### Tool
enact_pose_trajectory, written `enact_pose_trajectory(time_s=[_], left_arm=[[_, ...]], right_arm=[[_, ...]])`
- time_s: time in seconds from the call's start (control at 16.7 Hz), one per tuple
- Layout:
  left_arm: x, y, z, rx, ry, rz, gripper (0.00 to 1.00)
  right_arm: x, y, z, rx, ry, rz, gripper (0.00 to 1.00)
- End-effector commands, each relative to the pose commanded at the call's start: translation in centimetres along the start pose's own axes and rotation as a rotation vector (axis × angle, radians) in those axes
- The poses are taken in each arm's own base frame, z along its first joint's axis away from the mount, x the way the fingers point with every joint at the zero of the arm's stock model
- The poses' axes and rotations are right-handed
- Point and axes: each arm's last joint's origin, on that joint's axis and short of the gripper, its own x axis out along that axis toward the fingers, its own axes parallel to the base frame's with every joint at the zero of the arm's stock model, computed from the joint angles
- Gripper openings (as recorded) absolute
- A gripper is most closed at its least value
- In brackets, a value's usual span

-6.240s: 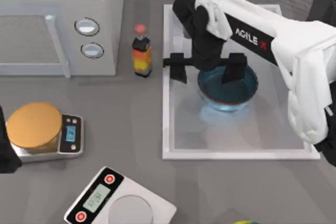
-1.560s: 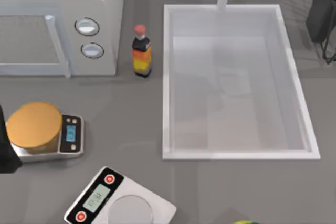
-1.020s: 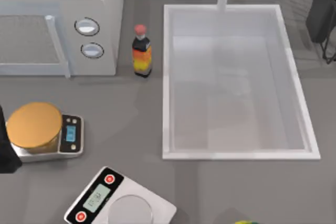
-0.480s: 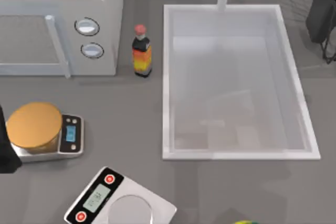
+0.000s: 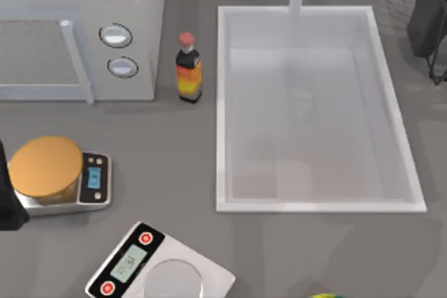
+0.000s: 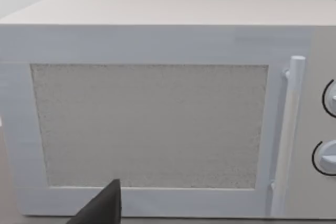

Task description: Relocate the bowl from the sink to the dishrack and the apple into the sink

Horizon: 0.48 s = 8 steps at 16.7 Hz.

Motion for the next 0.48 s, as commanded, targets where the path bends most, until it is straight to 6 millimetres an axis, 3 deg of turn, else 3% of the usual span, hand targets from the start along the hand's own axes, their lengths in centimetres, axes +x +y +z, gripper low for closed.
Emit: enact_pose_trajectory(time_s=[0.24,0.48], left_arm=[[0.0,0.0,0.0,0.0,0.0,0.0,1.0],[0.0,0.0,0.0,0.0,0.0,0.0,1.0]], right_arm=[[0.0,0.02,-0.07,0.0,0.001,0.0,0.0],[0.0,0.02,-0.07,0.0,0.001,0.0,0.3]])
